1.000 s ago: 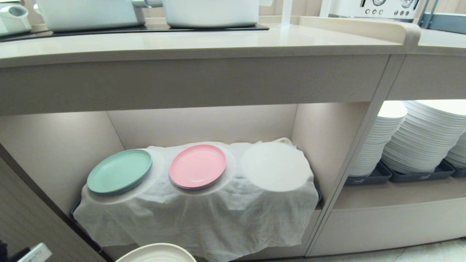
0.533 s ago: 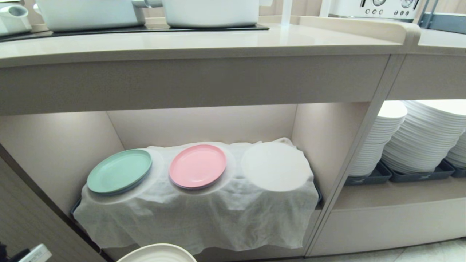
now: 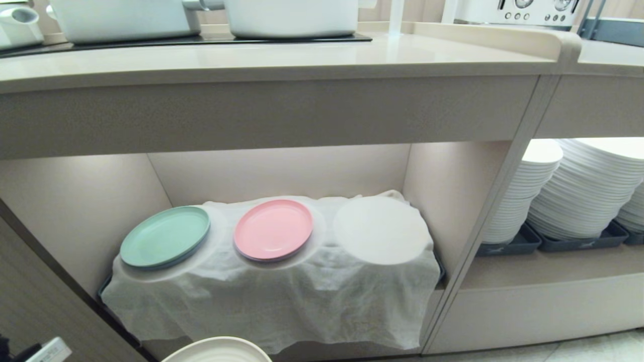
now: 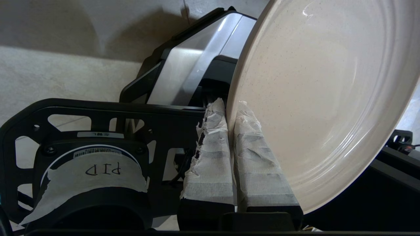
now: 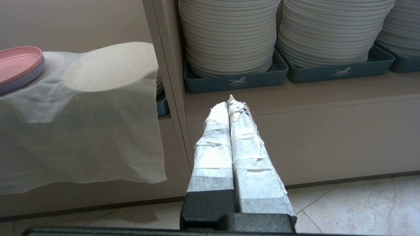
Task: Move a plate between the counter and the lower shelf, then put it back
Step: Put the plate in the cupboard
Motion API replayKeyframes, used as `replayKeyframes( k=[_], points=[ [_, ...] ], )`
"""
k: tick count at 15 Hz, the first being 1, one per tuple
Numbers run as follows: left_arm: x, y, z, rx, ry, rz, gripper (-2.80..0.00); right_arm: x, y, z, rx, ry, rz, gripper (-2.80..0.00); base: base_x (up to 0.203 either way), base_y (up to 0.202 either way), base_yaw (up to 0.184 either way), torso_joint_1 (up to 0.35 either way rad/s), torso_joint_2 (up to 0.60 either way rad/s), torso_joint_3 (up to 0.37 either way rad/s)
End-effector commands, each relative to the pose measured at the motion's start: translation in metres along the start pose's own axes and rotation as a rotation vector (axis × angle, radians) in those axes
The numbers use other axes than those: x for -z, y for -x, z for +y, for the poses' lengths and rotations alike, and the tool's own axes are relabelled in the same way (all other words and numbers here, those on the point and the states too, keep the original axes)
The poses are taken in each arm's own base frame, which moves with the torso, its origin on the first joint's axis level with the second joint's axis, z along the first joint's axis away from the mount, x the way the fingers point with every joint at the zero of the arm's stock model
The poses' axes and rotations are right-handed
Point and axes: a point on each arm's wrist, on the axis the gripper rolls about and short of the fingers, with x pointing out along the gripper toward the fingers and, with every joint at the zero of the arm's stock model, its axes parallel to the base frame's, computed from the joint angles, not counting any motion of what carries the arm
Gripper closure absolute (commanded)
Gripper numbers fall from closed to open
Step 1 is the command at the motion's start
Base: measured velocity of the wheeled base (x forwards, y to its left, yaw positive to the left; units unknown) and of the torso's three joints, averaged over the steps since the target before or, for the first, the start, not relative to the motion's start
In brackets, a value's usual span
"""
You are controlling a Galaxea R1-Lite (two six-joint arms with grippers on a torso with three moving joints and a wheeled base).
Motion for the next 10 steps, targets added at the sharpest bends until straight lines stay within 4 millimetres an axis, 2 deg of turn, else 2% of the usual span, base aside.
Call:
replayKeyframes(
  k=[1,5,10],
  points=[
    [0.0004,0.0002,0.0001,0.001,0.004,0.002,0.00,-0.0001,-0.0001,0.0000,0.000,0.000,0.001,0.00,0.000,0.000,0.000,0.000,0.00,0.000],
    [0.0011,0.0005,0.0002,0.003,0.001,-0.001,0.00,-0.0001,-0.0001,0.0000,0.000,0.000,0.001,0.00,0.000,-0.027,-0.002,0.001,0.00,0.001],
    [0.0021,0.0011,0.0005,0.005,-0.001,-0.006,0.00,-0.0001,-0.0001,0.0000,0.000,0.000,0.001,0.00,0.000,-0.190,-0.001,0.002,0.00,0.003]
  ],
)
